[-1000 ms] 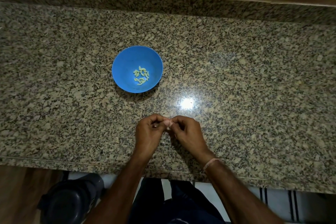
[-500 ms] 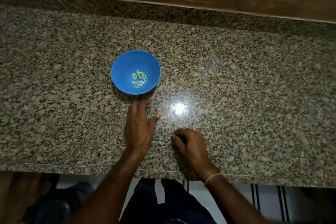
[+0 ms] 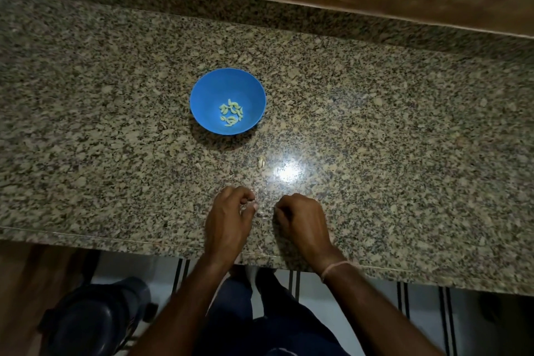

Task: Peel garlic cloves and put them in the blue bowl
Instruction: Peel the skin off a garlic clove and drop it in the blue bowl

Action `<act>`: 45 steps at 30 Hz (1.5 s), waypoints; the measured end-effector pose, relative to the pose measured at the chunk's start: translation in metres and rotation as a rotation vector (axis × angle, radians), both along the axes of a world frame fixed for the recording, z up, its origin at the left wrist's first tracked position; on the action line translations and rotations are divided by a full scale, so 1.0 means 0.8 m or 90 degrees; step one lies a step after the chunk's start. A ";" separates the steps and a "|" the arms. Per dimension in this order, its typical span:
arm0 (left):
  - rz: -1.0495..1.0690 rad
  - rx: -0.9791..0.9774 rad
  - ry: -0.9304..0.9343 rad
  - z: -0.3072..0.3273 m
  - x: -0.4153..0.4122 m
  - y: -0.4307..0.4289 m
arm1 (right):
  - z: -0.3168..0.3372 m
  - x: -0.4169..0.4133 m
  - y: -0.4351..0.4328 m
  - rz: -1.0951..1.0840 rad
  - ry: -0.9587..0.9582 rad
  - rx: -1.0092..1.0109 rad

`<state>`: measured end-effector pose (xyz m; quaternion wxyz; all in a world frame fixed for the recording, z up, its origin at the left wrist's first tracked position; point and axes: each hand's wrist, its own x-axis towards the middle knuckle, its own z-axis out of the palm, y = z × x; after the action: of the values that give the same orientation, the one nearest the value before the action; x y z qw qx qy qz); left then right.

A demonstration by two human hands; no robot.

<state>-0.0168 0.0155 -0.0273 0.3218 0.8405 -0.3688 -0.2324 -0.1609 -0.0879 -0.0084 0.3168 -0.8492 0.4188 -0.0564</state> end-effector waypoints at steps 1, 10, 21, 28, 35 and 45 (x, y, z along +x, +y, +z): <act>-0.003 0.008 0.004 0.002 0.001 -0.001 | 0.002 0.006 0.002 0.012 0.029 -0.033; -0.028 0.011 -0.027 0.002 0.004 -0.002 | 0.021 0.042 0.026 0.097 0.213 -0.172; 0.085 -0.040 0.383 0.013 0.001 -0.006 | 0.026 0.018 0.046 -0.297 -0.265 0.349; 0.093 -0.012 0.516 0.021 0.003 -0.008 | 0.029 0.016 0.053 -0.325 -0.359 0.334; 0.043 -0.011 0.328 0.022 0.004 -0.008 | 0.037 0.018 0.034 -0.379 -0.363 0.589; 0.068 -0.044 0.220 0.042 -0.011 -0.018 | 0.025 0.024 0.023 -0.356 -0.355 0.534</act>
<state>-0.0260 0.0015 0.0063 0.4207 0.7949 -0.2707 -0.3433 -0.1414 -0.0691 0.0115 0.6978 -0.4608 0.5150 -0.1886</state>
